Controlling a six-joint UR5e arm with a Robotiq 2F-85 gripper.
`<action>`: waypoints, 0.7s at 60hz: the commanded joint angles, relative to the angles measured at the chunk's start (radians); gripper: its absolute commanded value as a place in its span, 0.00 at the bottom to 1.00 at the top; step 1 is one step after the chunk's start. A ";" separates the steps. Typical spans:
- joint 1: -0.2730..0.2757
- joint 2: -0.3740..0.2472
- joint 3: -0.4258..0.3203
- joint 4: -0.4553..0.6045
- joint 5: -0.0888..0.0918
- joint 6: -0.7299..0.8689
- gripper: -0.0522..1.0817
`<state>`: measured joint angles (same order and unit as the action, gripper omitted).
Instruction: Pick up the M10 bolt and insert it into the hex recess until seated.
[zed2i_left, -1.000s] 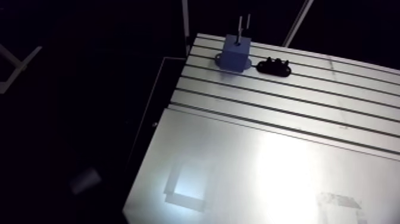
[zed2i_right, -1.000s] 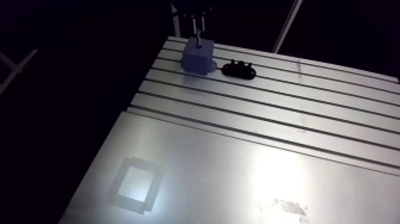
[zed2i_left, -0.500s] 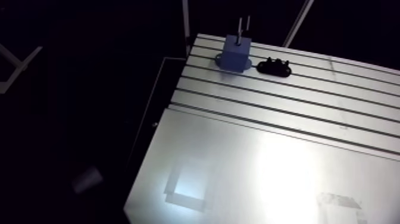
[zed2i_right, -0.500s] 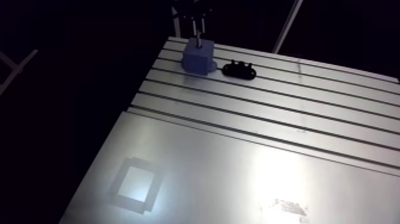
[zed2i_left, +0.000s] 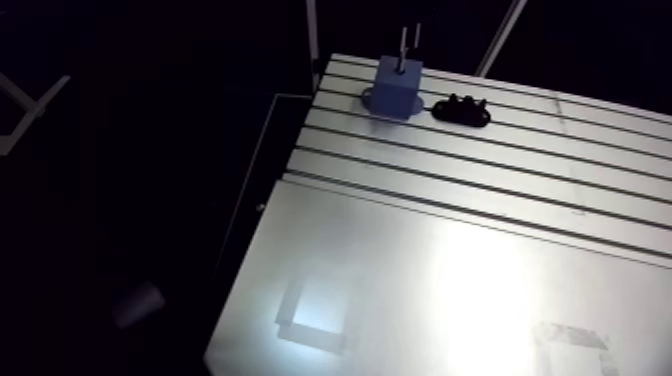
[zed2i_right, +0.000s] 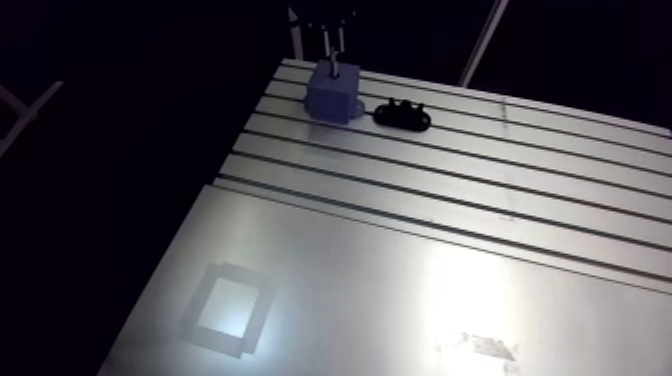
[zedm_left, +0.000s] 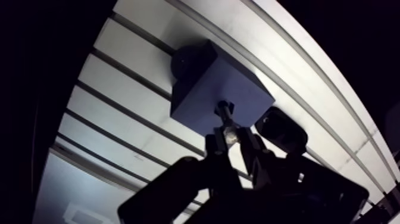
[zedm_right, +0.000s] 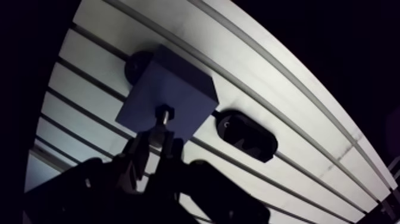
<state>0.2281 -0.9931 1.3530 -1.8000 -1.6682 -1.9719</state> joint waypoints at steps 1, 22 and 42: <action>0.000 0.003 -0.001 -0.007 0.000 -0.001 0.79; 0.000 0.015 0.001 -0.023 -0.002 -0.003 0.79; 0.000 0.012 0.001 -0.020 0.000 -0.003 0.79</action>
<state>0.2281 -0.9797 1.3525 -1.8217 -1.6687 -1.9750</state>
